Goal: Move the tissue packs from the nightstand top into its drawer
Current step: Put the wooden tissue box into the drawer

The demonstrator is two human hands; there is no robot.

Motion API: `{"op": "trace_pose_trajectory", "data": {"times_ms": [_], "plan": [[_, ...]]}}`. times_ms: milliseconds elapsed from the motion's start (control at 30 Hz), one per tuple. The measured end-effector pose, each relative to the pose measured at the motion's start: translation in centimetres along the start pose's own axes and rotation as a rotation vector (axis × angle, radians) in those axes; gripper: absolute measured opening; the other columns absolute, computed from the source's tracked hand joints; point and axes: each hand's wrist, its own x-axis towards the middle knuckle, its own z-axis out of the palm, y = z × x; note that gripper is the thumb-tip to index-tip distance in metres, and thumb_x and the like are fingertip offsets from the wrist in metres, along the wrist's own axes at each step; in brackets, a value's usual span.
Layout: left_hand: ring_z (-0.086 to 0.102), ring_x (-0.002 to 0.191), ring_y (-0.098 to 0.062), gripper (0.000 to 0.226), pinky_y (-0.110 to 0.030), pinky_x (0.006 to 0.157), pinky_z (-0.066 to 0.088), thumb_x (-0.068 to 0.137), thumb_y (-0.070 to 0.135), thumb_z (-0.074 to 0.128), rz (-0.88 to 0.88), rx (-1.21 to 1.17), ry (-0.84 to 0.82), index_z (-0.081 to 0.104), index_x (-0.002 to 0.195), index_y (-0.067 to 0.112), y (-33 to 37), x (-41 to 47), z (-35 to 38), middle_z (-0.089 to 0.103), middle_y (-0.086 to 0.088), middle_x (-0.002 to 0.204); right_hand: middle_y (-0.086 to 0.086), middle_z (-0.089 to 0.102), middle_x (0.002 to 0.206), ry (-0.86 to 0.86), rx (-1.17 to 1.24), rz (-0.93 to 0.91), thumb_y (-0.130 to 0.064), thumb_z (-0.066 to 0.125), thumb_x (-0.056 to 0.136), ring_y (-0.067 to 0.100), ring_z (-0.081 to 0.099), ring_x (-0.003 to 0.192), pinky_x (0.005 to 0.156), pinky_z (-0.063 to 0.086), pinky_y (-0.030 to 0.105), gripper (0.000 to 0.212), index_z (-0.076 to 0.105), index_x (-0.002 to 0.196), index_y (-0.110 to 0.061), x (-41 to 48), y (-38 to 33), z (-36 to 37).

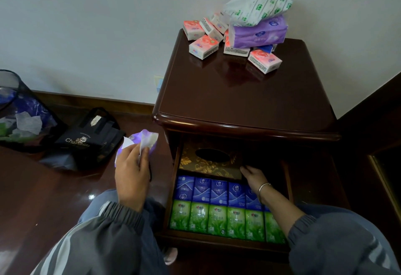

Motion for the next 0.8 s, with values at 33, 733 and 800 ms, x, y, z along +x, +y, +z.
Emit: {"op": "trace_pose_trajectory", "data": {"times_ms": [33, 733, 800], "plan": [[0.055, 0.092, -0.027, 0.019, -0.026, 0.072, 0.033, 0.096, 0.015, 0.052, 0.002, -0.003, 0.002, 0.067, 0.098, 0.003, 0.0, 0.0, 0.2, 0.064, -0.011, 0.098, 0.016, 0.059, 0.128, 0.014, -0.028, -0.015, -0.02, 0.05, 0.096, 0.024, 0.055, 0.111, 0.094, 0.041, 0.031, 0.035, 0.056, 0.126, -0.005, -0.3, -0.2, 0.1], [0.057, 0.092, -0.017, 0.016, -0.028, 0.073, 0.042, 0.089, 0.017, 0.06, 1.186, -0.11, -0.208, 0.075, 0.095, 0.015, 12.4, -11.1, -3.5, 0.068, -0.002, 0.096, 0.001, 0.069, 0.073, -0.442, 0.431, -0.01, -0.016, 0.057, 0.09, 0.012, 0.061, 0.057, 0.054, 0.051, 0.023, 0.011, 0.068, 0.088, -0.017, -20.2, -5.5, -6.6], [0.057, 0.095, -0.018, 0.013, -0.029, 0.075, 0.042, 0.087, 0.02, 0.065, 1.225, -0.122, -0.228, 0.072, 0.097, 0.016, 12.6, -12.0, -2.5, 0.065, -0.002, 0.102, 0.003, 0.069, 0.071, -0.388, 0.476, 0.029, -0.002, 0.056, 0.087, 0.013, 0.062, 0.055, 0.051, 0.051, 0.022, 0.016, 0.067, 0.086, -0.013, -20.1, -3.5, -7.1]]}}
